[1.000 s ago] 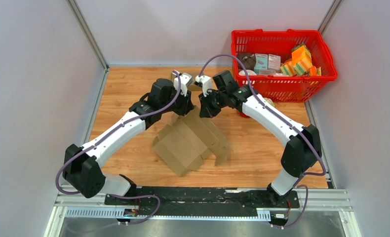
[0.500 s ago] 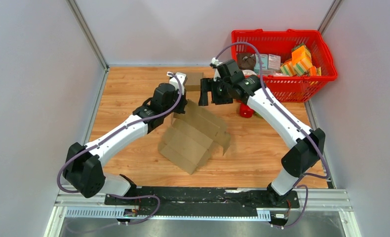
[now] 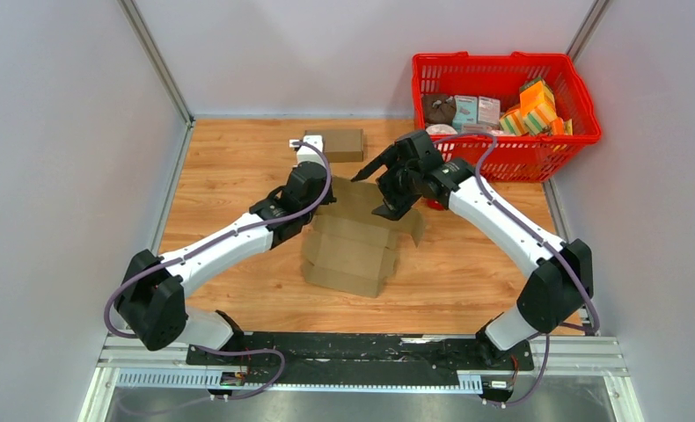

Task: Fold the paper box

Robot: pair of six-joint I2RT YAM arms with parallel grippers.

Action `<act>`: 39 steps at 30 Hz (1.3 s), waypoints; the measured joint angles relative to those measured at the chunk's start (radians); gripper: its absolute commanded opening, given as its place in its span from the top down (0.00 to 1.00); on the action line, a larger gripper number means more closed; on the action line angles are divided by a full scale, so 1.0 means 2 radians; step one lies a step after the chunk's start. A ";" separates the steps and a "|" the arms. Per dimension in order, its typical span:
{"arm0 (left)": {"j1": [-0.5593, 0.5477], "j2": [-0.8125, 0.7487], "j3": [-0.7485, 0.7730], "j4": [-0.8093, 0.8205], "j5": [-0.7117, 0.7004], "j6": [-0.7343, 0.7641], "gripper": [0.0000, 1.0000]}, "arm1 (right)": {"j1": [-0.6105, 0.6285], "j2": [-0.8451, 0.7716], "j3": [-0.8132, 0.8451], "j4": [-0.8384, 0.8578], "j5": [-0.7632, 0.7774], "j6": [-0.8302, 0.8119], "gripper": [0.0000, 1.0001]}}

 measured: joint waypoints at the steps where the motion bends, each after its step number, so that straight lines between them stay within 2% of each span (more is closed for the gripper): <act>1: -0.001 0.000 -0.005 0.002 -0.006 -0.004 1.00 | -0.002 0.005 -0.004 0.001 0.002 0.020 0.08; 4: -0.003 -0.002 -0.021 0.005 -0.019 -0.012 1.00 | -0.008 0.020 -0.005 0.011 0.010 0.070 0.17; 9: -0.005 -0.015 -0.051 0.020 -0.032 -0.020 1.00 | -0.017 0.026 -0.008 0.035 0.029 0.130 0.22; 16: -0.010 -0.030 -0.069 0.048 -0.040 -0.020 1.00 | -0.018 0.063 -0.003 0.043 0.034 0.167 0.35; 18: -0.011 -0.031 -0.073 0.053 -0.041 -0.020 1.00 | -0.018 0.072 -0.002 0.043 0.034 0.172 0.42; 19: -0.012 -0.031 -0.075 0.054 -0.041 -0.020 1.00 | -0.018 0.075 -0.002 0.043 0.035 0.175 0.50; 25: -0.016 -0.041 -0.090 0.068 -0.043 -0.014 1.00 | -0.018 0.078 -0.002 0.051 0.038 0.185 0.65; 35: -0.021 -0.046 -0.104 0.098 -0.035 0.007 1.00 | -0.017 0.089 -0.002 0.061 0.037 0.191 0.67; 39: -0.023 -0.047 -0.107 0.108 -0.031 0.021 1.00 | -0.014 0.096 0.001 0.051 0.043 0.186 0.80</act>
